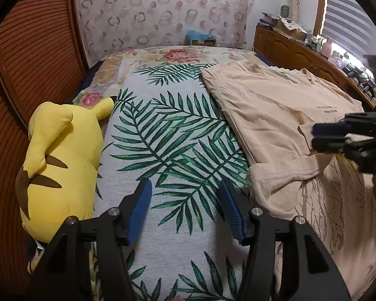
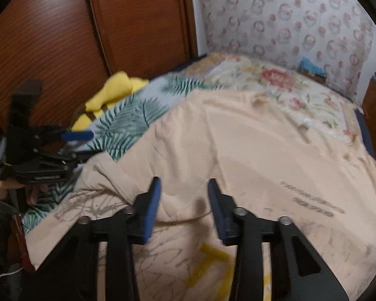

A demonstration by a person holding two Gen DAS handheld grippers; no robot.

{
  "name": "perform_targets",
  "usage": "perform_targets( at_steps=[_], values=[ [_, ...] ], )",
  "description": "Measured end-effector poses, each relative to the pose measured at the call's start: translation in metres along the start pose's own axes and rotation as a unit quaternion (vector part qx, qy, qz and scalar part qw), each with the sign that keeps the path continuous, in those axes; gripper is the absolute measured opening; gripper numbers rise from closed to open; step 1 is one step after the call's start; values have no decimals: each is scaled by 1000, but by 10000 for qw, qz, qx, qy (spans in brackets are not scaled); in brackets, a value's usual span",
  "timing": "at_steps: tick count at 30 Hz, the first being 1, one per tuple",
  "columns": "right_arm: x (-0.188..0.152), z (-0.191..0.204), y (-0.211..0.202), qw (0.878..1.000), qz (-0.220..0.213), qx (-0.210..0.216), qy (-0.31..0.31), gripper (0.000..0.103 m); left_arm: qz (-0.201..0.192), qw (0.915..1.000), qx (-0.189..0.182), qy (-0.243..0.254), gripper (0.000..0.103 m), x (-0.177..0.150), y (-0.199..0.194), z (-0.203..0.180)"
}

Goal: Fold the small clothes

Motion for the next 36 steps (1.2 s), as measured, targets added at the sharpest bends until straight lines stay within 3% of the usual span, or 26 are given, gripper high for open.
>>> perform_targets(
  at_steps=[5,10,12,19,24,28,30,33,36],
  values=[
    [-8,-2,17,9993,87,-257,-255,30,3,10000,10,6,56,0,0,-1],
    [-13,-7,12,9978,18,-426,-504,6,5,10000,4,-5,57,0,0,-1],
    [-15,-13,6,9974,-77,-496,-526,3,3,10000,6,-5,57,0,0,-2],
    [-18,-40,-39,9965,-636,-529,-82,3,3,10000,6,-2,57,0,0,-1],
    [-22,-60,-57,9944,-730,-766,14,3,4,10000,9,-1,57,0,0,-1],
    [-23,-75,-62,9923,-767,-968,65,22,13,10000,46,18,58,0,0,-1],
    [-24,-84,-66,9919,-764,-1010,105,25,14,10000,44,-9,58,0,1,0],
    [-30,-99,-69,9914,-711,-1089,138,46,13,10000,43,-13,58,0,1,0],
    [-38,-118,-69,9910,-588,-1181,214,47,22,10000,82,-27,58,-1,1,2]
  ],
)
Point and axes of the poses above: each gripper's, at about its wrist camera, not at the fingertips, and y roughly the way its jaws point, z to its left, x to its top, the point moved 10 cm from there along y, roughly the way its jaws point, and after that the axes turned 15 degrees about y, right-handed, at the moved point
